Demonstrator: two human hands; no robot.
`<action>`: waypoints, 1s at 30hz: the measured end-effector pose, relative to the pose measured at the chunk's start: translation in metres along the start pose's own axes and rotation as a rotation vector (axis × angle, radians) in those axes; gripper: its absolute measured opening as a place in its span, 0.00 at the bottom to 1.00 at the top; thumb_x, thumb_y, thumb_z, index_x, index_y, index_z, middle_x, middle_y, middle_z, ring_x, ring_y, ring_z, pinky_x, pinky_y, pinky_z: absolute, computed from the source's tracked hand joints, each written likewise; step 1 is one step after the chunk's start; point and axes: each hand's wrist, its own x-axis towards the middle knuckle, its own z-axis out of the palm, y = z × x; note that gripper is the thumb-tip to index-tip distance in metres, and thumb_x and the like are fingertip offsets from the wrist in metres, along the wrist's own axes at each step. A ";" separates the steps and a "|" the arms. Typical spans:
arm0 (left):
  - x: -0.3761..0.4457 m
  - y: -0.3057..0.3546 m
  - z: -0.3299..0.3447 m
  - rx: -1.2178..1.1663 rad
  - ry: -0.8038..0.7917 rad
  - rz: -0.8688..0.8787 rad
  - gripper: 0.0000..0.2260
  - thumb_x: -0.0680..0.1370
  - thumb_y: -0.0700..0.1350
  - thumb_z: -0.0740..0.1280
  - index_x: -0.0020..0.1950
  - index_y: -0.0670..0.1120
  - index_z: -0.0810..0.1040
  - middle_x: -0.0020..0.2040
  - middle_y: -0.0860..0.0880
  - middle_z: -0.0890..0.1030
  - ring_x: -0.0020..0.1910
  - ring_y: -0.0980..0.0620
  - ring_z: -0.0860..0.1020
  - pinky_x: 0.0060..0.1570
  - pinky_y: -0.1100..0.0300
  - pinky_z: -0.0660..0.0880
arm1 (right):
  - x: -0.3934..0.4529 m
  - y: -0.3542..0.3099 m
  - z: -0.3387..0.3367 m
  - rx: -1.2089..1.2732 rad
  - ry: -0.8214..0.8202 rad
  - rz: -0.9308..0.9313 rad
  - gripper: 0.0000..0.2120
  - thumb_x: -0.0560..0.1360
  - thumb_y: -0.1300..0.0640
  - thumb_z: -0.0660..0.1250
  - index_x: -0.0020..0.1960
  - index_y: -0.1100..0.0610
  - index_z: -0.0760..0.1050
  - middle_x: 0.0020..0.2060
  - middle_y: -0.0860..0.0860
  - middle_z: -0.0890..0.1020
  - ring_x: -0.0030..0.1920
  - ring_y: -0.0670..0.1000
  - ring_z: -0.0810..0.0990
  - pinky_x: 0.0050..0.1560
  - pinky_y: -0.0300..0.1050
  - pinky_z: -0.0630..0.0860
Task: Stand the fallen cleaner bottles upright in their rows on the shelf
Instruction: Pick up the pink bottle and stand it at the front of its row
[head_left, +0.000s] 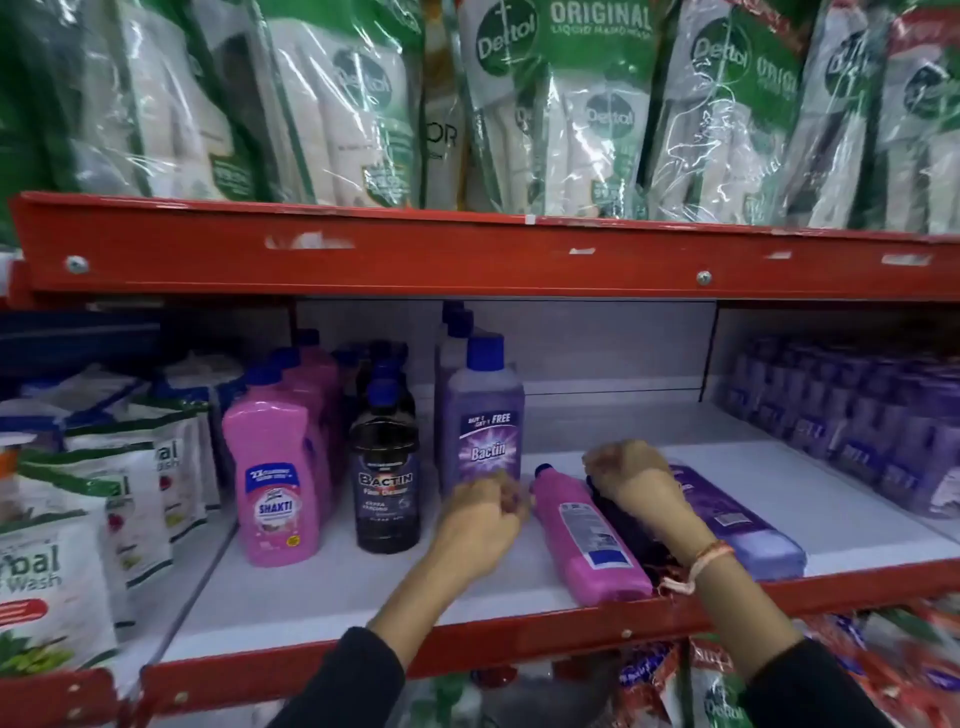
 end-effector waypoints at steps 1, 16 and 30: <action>0.007 0.000 0.010 -0.097 -0.101 -0.097 0.11 0.75 0.53 0.66 0.48 0.46 0.80 0.49 0.44 0.85 0.48 0.45 0.83 0.49 0.51 0.81 | 0.006 0.005 0.000 -0.044 -0.099 0.037 0.11 0.76 0.61 0.62 0.48 0.58 0.84 0.55 0.58 0.84 0.57 0.59 0.82 0.55 0.46 0.77; 0.034 0.010 0.057 -0.607 -0.324 -0.460 0.25 0.61 0.42 0.81 0.55 0.37 0.79 0.47 0.42 0.86 0.40 0.49 0.85 0.36 0.57 0.83 | 0.050 0.014 0.014 0.111 -0.394 0.015 0.08 0.75 0.58 0.67 0.40 0.61 0.80 0.43 0.57 0.81 0.47 0.55 0.79 0.49 0.45 0.74; -0.006 -0.012 0.013 -0.664 0.067 -0.071 0.32 0.56 0.31 0.81 0.58 0.42 0.76 0.44 0.48 0.82 0.39 0.51 0.82 0.42 0.59 0.82 | -0.029 -0.020 -0.023 1.040 -0.136 -0.076 0.27 0.66 0.67 0.76 0.64 0.60 0.75 0.54 0.55 0.83 0.48 0.52 0.84 0.39 0.39 0.83</action>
